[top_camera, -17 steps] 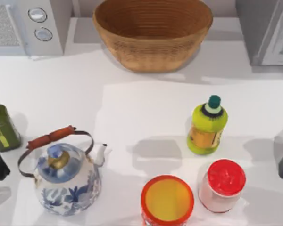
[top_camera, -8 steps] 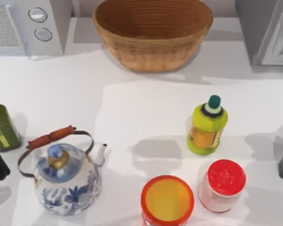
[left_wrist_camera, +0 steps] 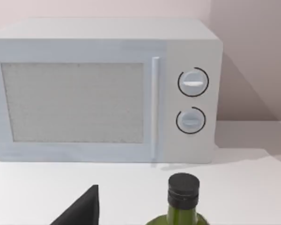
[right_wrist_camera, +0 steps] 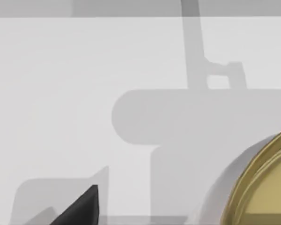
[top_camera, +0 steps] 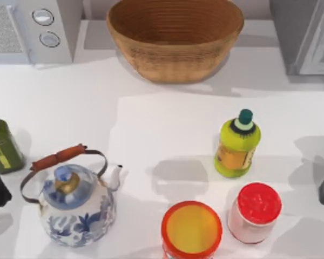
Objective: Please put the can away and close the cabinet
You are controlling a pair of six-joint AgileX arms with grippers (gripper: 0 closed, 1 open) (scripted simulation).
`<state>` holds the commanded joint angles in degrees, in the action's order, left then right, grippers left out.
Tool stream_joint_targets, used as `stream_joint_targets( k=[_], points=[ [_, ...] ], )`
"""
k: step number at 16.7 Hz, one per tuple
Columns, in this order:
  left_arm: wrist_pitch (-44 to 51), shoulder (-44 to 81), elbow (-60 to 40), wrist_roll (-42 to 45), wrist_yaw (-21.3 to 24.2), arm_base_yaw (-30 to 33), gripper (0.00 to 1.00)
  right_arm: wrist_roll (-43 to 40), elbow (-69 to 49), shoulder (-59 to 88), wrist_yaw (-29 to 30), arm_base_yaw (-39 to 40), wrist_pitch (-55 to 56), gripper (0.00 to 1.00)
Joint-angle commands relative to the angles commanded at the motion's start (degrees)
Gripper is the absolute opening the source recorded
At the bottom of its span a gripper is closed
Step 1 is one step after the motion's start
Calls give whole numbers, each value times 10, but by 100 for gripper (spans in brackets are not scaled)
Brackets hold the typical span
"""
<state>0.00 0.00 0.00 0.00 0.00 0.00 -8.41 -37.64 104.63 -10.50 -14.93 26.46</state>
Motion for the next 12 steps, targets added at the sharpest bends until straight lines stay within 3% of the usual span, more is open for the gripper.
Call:
stream_joint_targets(
  k=[4, 12],
  points=[
    [0, 0, 0, 0, 0, 0, 100, 0, 0, 1, 0, 0, 1, 100],
    [0, 0, 0, 0, 0, 0, 100, 0, 0, 1, 0, 0, 1, 40]
  ],
)
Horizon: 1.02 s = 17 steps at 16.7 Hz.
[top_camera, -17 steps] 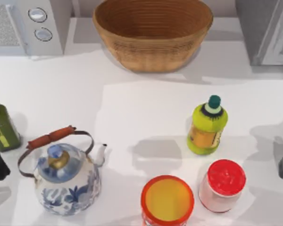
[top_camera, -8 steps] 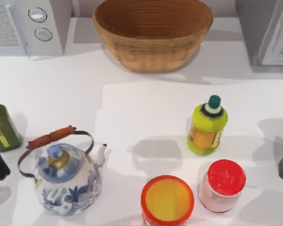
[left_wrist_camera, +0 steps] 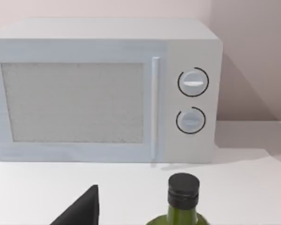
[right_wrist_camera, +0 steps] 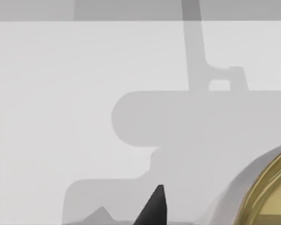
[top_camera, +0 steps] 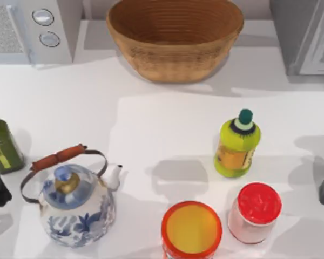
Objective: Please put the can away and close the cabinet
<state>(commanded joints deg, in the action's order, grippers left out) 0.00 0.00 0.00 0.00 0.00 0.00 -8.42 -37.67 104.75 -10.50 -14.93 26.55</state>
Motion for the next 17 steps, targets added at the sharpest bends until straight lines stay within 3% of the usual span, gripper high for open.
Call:
stream_joint_targets(
  k=[5, 17],
  points=[
    [0, 0, 0, 0, 0, 0, 100, 0, 0, 0, 0, 0, 0, 2],
    [0, 0, 0, 0, 0, 0, 100, 0, -12, -10, 1, -2, -21, 0]
  ],
)
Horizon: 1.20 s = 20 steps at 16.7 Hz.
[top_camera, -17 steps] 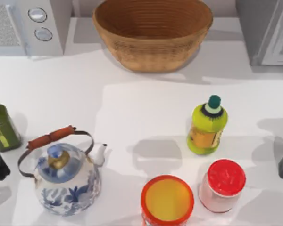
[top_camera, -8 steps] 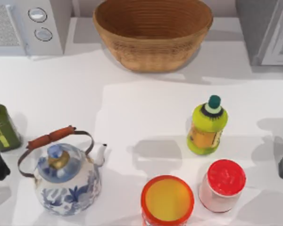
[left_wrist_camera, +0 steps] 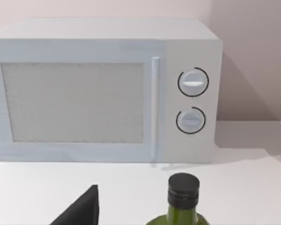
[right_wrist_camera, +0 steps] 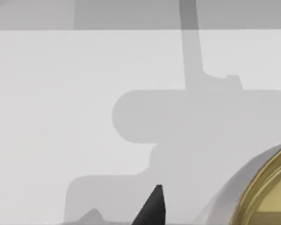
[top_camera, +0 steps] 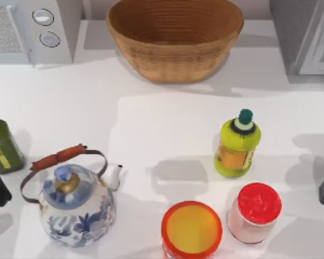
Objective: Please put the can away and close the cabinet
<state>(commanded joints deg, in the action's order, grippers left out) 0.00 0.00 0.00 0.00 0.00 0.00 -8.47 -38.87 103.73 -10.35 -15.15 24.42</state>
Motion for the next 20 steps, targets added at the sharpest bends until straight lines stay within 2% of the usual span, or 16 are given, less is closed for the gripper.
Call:
stream_joint_targets(
  k=[11, 20],
  points=[
    [0, 0, 0, 0, 0, 0, 100, -3, -161, -177, -4, 0, -352, 0],
    [0, 0, 0, 0, 0, 0, 100, 2, -160, -210, -2, 3, -372, 0]
  ],
)
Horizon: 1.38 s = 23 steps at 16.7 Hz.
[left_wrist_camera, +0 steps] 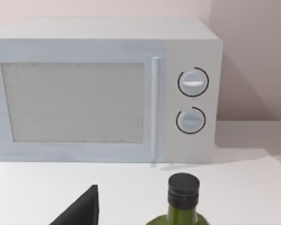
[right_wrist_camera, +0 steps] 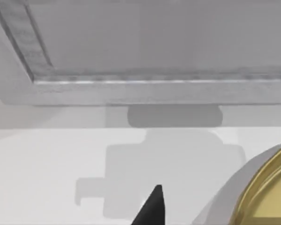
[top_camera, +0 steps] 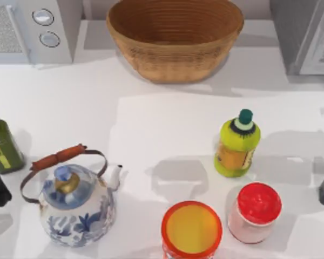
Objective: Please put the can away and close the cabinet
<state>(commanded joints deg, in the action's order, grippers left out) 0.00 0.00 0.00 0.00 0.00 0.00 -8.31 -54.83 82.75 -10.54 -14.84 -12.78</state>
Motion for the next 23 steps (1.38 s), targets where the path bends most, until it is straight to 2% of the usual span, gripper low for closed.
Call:
stream_joint_targets(
  k=[6, 16, 19, 23],
  points=[
    [0, 0, 0, 0, 0, 0, 100, 17, 131, -181, 27, 33, 24, 0],
    [0, 0, 0, 0, 0, 0, 100, 66, 458, -717, 87, 123, 100, 0],
    [0, 0, 0, 0, 0, 0, 100, 79, 525, -800, 100, 142, 119, 0],
    [0, 0, 0, 0, 0, 0, 100, 83, 548, -828, 105, 148, 128, 0]
  ],
)
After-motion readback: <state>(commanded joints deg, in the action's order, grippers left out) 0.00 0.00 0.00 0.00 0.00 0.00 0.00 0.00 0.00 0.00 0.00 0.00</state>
